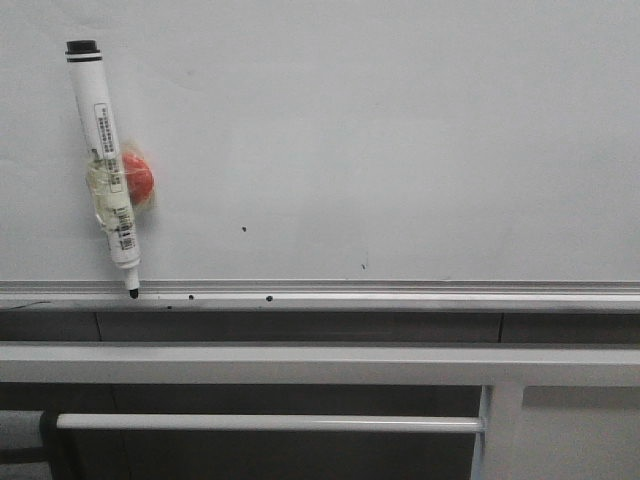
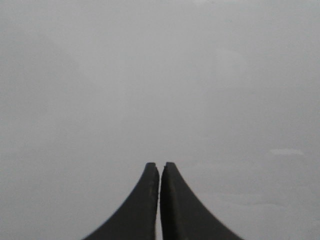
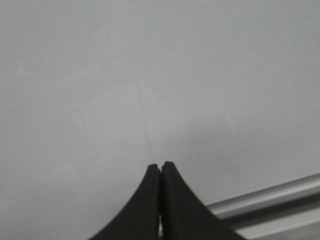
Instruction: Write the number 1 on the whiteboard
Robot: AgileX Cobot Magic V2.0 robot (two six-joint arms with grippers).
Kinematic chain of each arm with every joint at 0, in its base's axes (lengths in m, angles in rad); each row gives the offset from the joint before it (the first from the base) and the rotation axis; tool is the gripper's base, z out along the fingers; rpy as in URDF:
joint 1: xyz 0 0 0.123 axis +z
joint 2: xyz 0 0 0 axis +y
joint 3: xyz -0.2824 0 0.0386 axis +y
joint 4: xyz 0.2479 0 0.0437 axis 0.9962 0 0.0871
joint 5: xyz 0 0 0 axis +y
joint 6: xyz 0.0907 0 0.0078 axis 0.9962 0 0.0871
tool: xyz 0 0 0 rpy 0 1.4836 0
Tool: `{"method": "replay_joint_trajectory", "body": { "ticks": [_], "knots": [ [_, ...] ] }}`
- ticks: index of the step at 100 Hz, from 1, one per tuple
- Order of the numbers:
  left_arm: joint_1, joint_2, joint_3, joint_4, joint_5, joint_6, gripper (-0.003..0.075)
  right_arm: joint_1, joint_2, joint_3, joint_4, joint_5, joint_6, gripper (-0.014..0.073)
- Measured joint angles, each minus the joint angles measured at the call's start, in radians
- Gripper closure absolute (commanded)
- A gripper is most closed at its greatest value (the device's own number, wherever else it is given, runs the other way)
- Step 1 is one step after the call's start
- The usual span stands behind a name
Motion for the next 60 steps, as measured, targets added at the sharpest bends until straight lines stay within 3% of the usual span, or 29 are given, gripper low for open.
{"method": "replay_joint_trajectory", "body": {
  "ticks": [10,22,33,51,60],
  "knots": [
    [0.0,0.003,-0.079,-0.014,0.219,-0.049,0.0741,0.014,0.023,-0.081,0.032,0.118,-0.004,0.0657],
    [0.0,0.056,-0.205,-0.05,0.384,-0.066,0.0741,0.037,0.102,-0.226,0.041,0.262,-0.08,0.0657],
    [0.0,0.114,-0.271,-0.072,0.41,-0.07,0.0741,0.047,0.179,-0.321,0.042,0.4,-0.109,0.0657],
    [0.0,0.15,-0.279,-0.074,0.373,-0.074,0.0738,0.05,0.238,-0.344,0.042,0.45,-0.115,0.0657],
    [0.0,0.156,-0.279,-0.074,0.375,-0.074,0.0676,0.05,0.244,-0.351,0.046,0.471,-0.124,0.0657]
  ]
}}
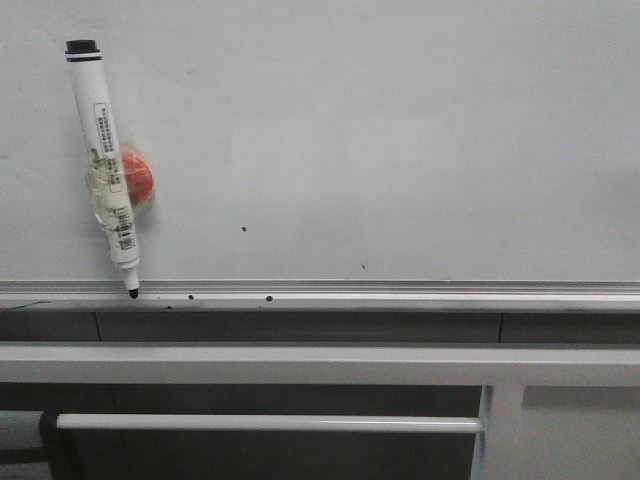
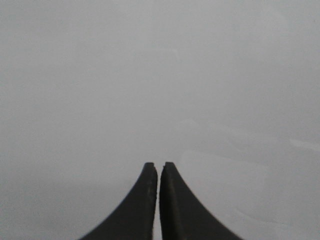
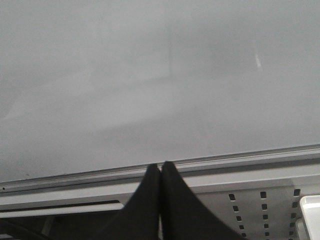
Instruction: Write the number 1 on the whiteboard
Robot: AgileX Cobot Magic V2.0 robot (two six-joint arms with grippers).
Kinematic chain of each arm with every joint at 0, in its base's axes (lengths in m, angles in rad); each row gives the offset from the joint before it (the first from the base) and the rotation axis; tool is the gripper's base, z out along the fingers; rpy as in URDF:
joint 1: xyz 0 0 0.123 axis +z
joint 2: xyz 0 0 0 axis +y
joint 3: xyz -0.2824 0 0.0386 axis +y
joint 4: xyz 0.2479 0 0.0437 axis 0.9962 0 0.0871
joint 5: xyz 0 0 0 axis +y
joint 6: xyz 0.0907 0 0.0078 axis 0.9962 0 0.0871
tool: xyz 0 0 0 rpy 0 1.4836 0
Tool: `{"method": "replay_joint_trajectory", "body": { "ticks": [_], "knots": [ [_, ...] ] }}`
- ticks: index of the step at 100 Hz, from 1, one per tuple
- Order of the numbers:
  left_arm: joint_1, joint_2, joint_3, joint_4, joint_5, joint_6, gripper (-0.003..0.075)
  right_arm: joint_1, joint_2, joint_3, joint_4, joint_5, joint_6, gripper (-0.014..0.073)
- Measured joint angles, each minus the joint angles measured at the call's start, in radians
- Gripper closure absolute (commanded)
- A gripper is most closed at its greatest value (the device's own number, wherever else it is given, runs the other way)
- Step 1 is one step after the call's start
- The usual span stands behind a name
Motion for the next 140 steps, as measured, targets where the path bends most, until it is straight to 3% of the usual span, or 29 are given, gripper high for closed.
{"method": "replay_joint_trajectory", "body": {
  "ticks": [8,20,27,37,68,88,117,140],
  "knots": [
    [0.0,0.0,0.0,0.0,0.0,0.0,0.0535,0.0,0.0,-0.011,0.012,0.032,-0.059,0.0652],
    [-0.003,0.004,0.0,-0.004,0.002,0.0,0.0209,0.0,0.0,-0.04,0.087,0.056,-0.167,0.0594],
    [-0.016,0.01,0.0,-0.034,0.014,0.002,0.0127,0.0,0.0,-0.049,0.127,0.056,-0.211,0.054],
    [-0.055,0.029,0.0,-0.068,0.068,0.018,0.0157,0.002,0.0,-0.052,0.139,0.066,-0.239,0.0495],
    [-0.276,0.107,0.0,-0.101,0.174,0.11,0.0235,0.02,0.0,-0.052,0.143,0.07,-0.25,0.0496],
    [-0.395,0.136,0.068,-0.109,0.062,0.132,0.0262,0.02,0.0,-0.052,0.15,0.07,-0.251,0.0496],
    [-0.43,0.144,0.177,-0.175,-0.055,0.136,0.0263,0.022,0.0,-0.052,0.158,0.07,-0.251,0.0496],
    [-0.516,0.226,0.205,-0.198,-0.159,0.138,0.0319,0.115,0.055,-0.052,0.18,0.079,-0.339,0.0496]
  ]
}}
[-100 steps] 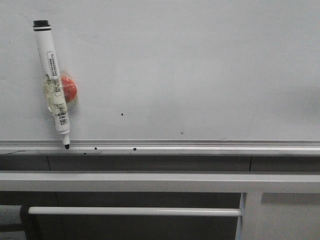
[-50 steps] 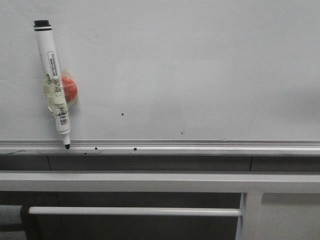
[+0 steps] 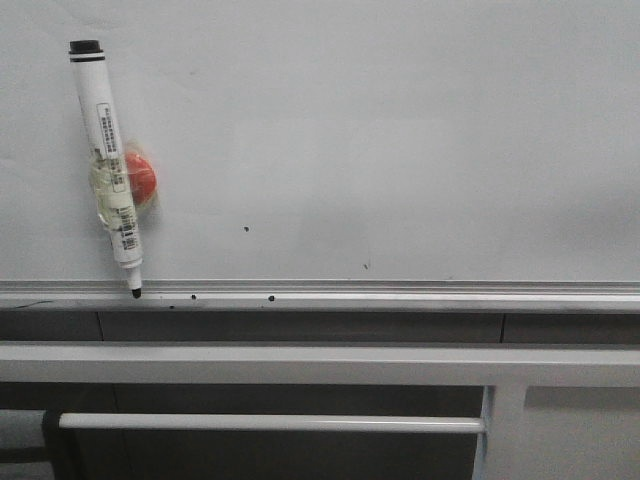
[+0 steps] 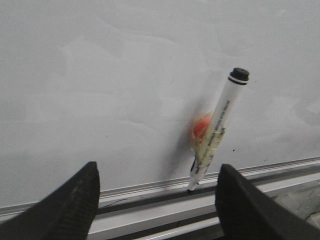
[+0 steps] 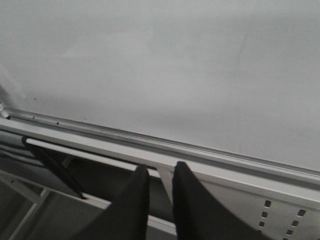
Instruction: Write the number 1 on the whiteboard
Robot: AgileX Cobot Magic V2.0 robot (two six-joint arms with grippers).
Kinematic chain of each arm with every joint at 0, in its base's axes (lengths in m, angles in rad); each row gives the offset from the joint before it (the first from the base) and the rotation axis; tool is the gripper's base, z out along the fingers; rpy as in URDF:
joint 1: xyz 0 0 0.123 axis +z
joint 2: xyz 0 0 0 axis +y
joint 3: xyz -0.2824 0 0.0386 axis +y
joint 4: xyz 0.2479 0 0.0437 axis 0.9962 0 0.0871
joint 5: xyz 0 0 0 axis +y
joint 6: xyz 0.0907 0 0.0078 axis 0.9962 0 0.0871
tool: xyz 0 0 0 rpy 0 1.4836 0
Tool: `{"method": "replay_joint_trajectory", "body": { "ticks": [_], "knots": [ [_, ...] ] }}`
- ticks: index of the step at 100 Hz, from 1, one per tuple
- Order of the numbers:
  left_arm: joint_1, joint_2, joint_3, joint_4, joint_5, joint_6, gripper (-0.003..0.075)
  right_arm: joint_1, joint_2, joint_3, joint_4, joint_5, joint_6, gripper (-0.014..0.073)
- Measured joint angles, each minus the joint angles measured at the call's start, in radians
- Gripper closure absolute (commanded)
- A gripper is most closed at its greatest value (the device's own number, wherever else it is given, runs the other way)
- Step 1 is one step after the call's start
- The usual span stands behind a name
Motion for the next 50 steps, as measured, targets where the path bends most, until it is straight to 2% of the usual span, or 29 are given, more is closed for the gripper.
{"method": "replay_joint_trajectory", "body": {
  "ticks": [25,50],
  "knots": [
    [-0.124,0.288,0.001,-0.004,-0.257,0.0,0.0339,0.066,0.08,0.0,0.029,-0.073,-0.018,0.0496],
    [-0.164,0.61,0.001,-0.057,-0.552,0.0,0.0339,0.081,0.087,0.0,0.033,-0.084,-0.039,0.0496]
  ]
}}
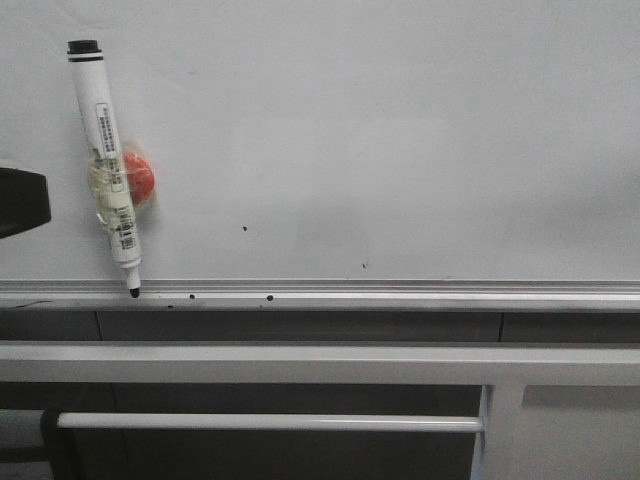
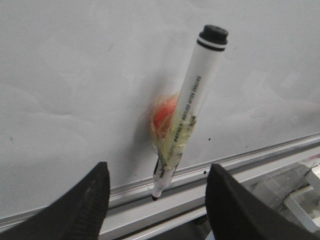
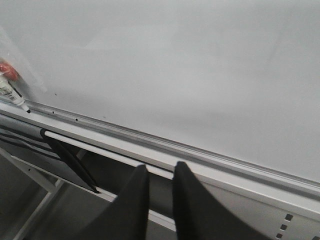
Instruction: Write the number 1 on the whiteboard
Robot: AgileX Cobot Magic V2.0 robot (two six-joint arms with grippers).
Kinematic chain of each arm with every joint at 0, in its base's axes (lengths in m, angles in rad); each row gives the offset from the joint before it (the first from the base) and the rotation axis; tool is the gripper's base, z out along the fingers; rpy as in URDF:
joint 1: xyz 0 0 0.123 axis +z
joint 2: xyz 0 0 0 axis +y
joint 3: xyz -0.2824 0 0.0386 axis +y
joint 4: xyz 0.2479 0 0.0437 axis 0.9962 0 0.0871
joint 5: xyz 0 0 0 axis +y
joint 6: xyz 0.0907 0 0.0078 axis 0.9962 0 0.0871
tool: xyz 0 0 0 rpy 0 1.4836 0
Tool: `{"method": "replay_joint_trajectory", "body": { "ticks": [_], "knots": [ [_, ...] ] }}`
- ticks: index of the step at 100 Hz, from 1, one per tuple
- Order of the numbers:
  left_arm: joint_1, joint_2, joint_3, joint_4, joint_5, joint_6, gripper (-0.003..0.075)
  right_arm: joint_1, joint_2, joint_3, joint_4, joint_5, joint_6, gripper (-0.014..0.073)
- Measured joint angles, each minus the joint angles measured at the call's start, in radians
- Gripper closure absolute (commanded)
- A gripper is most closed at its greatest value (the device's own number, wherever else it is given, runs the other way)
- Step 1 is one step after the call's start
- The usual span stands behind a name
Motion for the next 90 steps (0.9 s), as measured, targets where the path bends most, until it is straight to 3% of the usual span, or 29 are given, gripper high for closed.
{"method": "replay_joint_trajectory", "body": {
  "ticks": [38,69,90],
  "knots": [
    [-0.057,0.263,0.001,-0.017,-0.205,-0.035,0.0339,0.0,0.0,0.0,0.0,0.0,-0.001,0.0496],
    [-0.096,0.448,0.005,-0.089,-0.485,-0.061,0.0339,0.0,0.0,0.0,0.0,-0.021,-0.001,0.0496],
    [-0.102,0.564,0.005,-0.091,-0.511,-0.13,0.0339,0.0,0.0,0.0,0.0,-0.024,-0.001,0.0496]
  ]
}}
